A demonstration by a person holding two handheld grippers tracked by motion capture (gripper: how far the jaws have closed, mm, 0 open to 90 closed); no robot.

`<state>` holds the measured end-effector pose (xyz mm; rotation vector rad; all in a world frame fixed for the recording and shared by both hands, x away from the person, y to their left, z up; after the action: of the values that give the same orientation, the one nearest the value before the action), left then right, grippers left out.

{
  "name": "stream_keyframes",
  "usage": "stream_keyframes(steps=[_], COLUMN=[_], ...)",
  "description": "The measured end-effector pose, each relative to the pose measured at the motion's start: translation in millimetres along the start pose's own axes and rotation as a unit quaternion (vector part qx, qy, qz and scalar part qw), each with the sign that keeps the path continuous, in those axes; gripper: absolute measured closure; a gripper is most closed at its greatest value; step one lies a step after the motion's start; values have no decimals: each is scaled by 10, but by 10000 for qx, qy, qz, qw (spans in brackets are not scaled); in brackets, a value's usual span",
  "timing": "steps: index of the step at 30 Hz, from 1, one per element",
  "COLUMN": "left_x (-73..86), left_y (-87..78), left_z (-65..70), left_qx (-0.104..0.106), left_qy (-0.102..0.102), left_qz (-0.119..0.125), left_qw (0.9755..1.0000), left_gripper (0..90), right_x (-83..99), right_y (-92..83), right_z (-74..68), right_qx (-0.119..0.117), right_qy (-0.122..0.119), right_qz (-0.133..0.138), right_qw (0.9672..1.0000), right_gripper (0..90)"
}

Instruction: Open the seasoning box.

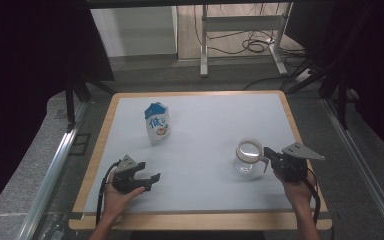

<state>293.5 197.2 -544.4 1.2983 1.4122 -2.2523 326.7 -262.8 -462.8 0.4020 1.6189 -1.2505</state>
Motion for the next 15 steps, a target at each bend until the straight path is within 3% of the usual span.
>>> stream_keyframes(steps=[15], left_x=[-45], left_y=[-5], left_z=[22], left_qx=[86], left_qy=[-35], left_qz=[87], left_qw=[9999], left_gripper=[254], right_x=[41], right_y=[-46], right_z=[7], right_qx=[-31], right_qy=[58], right_qz=[63], right_qw=[10000], right_gripper=[900])
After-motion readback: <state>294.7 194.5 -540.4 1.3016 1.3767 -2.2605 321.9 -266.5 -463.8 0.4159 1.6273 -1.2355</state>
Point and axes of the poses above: each handheld gripper's, and its own axes: y roughly forward along the jaws, x roughly out of its underside, z roughly to its right, the point moved 2 cm from there along y, roughly forward along the jaws, and after that the axes turned 6 degrees about -z, right-handed, at the moved point
